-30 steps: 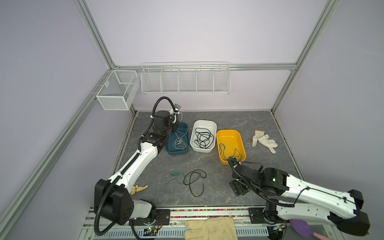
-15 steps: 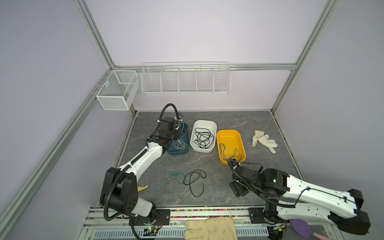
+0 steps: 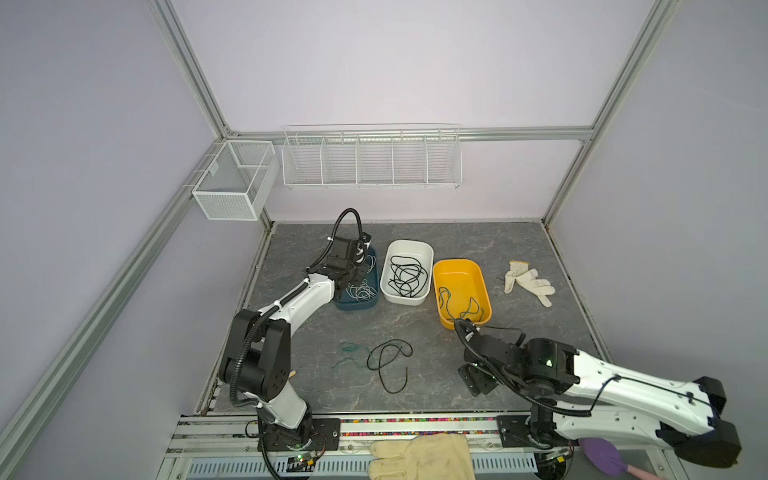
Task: Untangle the cables
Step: 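Lower the white cable into the teal tub with the left gripper, then open the left gripper to release the white cable in the teal tub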
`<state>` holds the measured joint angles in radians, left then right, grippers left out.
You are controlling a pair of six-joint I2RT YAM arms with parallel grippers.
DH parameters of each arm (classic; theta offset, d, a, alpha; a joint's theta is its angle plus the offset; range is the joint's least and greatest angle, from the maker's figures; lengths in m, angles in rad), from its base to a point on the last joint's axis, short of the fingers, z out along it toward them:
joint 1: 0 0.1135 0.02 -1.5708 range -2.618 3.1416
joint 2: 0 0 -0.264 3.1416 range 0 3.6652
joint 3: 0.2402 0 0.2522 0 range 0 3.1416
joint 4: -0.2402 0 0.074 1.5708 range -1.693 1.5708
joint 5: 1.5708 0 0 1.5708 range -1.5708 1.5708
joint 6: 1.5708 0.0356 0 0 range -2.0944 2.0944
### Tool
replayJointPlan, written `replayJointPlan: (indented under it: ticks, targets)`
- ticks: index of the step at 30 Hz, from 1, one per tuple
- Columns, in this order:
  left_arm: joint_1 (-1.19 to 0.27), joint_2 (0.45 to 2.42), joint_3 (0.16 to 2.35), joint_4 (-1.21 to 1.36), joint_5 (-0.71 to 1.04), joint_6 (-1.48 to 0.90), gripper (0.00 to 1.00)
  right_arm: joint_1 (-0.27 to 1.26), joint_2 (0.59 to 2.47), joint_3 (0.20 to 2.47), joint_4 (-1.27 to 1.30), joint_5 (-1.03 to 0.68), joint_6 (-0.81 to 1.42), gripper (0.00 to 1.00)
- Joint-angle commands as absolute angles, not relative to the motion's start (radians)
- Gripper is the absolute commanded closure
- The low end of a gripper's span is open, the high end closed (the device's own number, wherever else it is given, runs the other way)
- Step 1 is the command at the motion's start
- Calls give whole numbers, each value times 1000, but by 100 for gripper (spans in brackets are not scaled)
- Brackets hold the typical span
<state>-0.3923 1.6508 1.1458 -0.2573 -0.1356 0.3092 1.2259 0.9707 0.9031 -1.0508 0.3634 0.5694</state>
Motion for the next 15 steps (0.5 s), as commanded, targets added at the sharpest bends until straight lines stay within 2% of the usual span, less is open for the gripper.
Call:
replayJointPlan:
  ticks: [1, 15]
  targets:
    - [-385, 1684, 1195, -325, -103, 278, 100, 1236, 961, 904, -1071, 382, 588, 12]
    - [-385, 1826, 1321, -484, -182, 231, 98, 1254, 960, 905, -1074, 391, 589, 12]
